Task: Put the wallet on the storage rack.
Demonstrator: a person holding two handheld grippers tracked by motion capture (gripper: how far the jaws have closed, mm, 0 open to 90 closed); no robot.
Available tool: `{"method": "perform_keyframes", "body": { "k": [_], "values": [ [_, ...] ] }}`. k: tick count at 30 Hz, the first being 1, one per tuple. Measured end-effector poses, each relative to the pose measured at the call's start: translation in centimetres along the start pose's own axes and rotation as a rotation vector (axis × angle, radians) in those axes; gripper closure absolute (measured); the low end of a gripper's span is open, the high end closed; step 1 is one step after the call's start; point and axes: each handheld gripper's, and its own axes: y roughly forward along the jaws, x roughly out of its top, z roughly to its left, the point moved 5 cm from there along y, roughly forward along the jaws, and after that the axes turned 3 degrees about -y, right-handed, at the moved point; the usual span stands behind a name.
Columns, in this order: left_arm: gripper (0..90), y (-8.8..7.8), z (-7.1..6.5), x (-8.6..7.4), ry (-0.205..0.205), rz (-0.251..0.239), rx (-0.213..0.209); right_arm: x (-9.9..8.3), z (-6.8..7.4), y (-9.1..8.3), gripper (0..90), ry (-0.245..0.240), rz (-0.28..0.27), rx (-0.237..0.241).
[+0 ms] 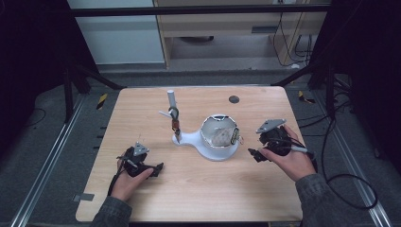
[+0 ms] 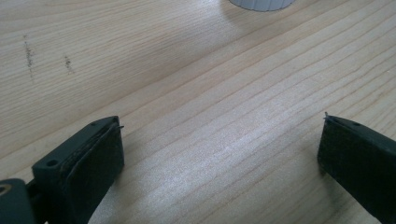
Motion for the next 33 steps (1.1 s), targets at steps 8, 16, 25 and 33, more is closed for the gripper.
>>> {"method": "perform_keyframes", "body": {
  "k": [8, 16, 25, 33],
  "values": [
    [0.0, 0.0, 0.0, 0.0, -0.002, -0.002, 0.0, -2.6, 0.5, 0.9, 13.8, 0.059, -0.037, -0.026],
    [0.0, 0.0, 0.0, 0.0, -0.002, -0.002, 0.0, -5.4, 0.5, 2.7, 14.6, 0.169, -0.038, -0.033],
    [0.0, 0.0, 0.0, 0.0, -0.003, -0.003, 0.0, -7.7, 0.4, 4.6, 5.9, 0.251, 0.005, -0.025],
    [0.0, 0.0, 0.0, 0.0, -0.004, -0.004, 0.0, -8.7, -0.2, 5.8, 5.9, 0.281, 0.014, -0.045]
  ]
}}
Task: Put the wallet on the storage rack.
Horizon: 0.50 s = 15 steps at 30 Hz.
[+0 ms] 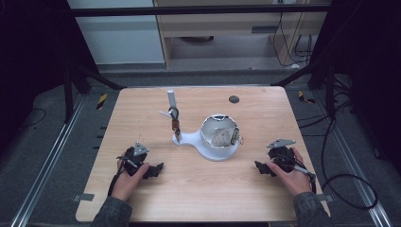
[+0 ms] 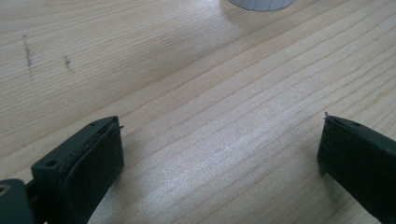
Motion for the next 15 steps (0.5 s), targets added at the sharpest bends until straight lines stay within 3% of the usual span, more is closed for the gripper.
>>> {"method": "perform_keyframes", "body": {
  "k": [7, 15],
  "values": [
    [0.0, 0.0, 0.0, 0.0, 0.004, 0.004, 0.0, -0.2, -0.5, 1.0, 6.4, 0.029, -0.019, -0.018],
    [0.0, 0.0, 0.0, 0.0, 0.003, 0.003, 0.0, -0.3, -1.2, 1.8, 5.3, 0.101, -0.048, -0.02]
  ]
}}
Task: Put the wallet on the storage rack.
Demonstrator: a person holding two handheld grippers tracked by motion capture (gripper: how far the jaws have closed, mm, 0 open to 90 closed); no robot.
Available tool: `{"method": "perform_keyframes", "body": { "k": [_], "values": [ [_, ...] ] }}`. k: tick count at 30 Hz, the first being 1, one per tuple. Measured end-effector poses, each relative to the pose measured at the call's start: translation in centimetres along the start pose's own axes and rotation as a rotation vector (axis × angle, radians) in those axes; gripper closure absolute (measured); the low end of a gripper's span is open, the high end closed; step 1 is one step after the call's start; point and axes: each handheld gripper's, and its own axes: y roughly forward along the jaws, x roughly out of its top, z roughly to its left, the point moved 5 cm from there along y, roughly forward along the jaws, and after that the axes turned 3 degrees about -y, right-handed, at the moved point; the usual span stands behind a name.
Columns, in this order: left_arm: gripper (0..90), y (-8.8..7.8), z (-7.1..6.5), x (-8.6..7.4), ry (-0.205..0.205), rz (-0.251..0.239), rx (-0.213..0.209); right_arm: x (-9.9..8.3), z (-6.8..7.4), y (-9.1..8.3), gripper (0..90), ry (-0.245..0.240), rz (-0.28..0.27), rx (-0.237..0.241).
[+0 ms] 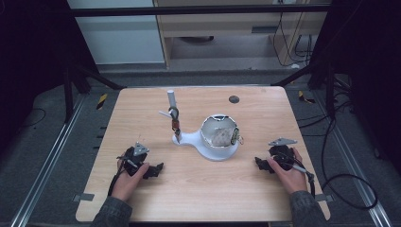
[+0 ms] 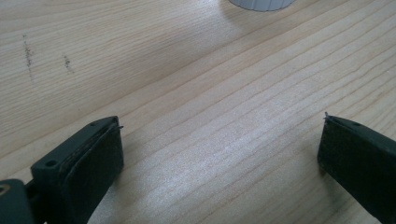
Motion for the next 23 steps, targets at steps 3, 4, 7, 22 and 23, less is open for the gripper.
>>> {"method": "perform_keyframes", "body": {
  "k": [3, 4, 7, 22, 23],
  "values": [
    [0.0, 0.0, 0.0, 0.0, 0.001, 0.0, 0.0, 0.01, -0.06, 0.12, 4.1, 0.018, -0.013, 0.001],
    [0.0, 0.0, 0.0, 0.0, 0.0, 0.0, 0.0, 0.02, -0.05, 0.17, 3.7, 0.02, -0.017, 0.0],
    [0.0, 0.0, 0.0, 0.0, 0.001, 0.0, -0.001, 0.03, -0.07, 0.39, 2.4, 0.023, -0.03, -0.017],
    [0.0, 0.06, -0.05, 0.03, -0.005, -0.002, -0.004, 0.15, -0.07, 0.69, 0.1, 0.084, -0.038, -0.077],
    [0.0, 0.07, -0.06, 0.05, -0.005, -0.002, -0.003, 0.15, -0.06, 0.69, 0.1, 0.085, -0.038, -0.078]
  ]
}}
